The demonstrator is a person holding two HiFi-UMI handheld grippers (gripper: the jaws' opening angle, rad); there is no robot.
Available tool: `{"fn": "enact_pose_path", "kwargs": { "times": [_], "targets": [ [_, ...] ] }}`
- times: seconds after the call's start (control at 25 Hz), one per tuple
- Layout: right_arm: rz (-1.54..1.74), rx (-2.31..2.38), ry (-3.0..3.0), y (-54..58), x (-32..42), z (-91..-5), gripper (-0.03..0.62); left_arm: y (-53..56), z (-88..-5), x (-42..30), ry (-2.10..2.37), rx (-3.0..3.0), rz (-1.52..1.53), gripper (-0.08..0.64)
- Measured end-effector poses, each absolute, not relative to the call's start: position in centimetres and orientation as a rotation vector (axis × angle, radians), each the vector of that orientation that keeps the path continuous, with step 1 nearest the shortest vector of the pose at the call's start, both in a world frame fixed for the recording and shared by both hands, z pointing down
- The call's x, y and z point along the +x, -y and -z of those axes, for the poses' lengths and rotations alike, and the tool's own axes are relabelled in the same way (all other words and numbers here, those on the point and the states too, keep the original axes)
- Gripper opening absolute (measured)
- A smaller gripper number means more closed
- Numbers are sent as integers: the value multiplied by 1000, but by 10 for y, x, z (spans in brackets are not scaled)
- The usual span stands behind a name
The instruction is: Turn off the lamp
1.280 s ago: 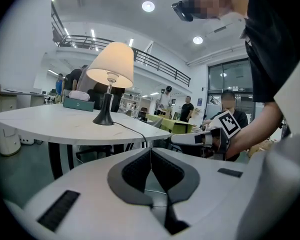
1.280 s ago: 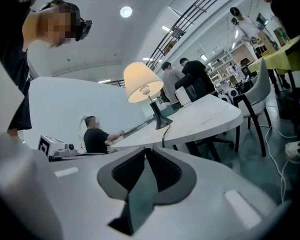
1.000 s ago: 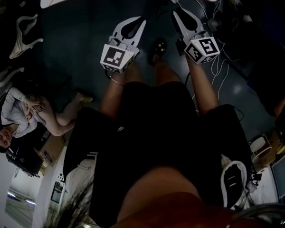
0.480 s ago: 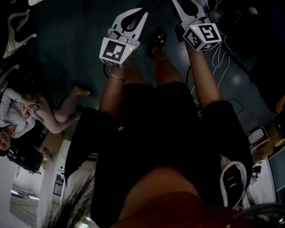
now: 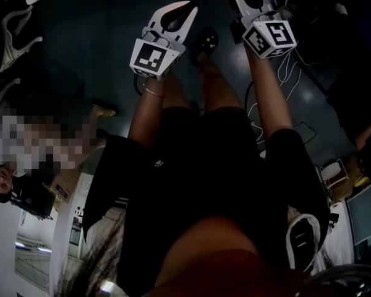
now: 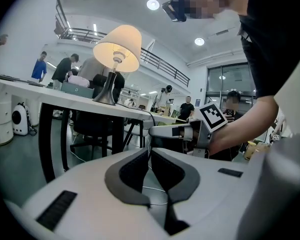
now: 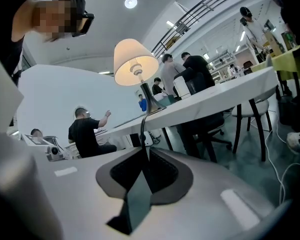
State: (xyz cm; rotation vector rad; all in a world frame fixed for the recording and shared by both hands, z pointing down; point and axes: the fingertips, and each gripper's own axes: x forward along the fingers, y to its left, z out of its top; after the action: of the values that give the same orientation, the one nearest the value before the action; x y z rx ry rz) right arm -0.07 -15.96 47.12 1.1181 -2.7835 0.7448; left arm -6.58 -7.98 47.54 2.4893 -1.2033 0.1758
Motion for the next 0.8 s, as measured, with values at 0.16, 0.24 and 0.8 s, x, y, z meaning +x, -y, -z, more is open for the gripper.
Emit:
{"fn": "enact_pose_path", "kwargs": {
  "times": [0.16,0.24,0.8],
  "targets": [
    [-761,1054,2838,153,-2,-464,14,84,-480,-63,1200,2496,-191,8],
    [-807,1036,2863,150,-1,-461,12,87,-482,-60,1192,2505,-199,9],
    [-1152,941,2989,141,9,-416,9,102,-472,-27,1124,2571,-172,72]
  ]
}}
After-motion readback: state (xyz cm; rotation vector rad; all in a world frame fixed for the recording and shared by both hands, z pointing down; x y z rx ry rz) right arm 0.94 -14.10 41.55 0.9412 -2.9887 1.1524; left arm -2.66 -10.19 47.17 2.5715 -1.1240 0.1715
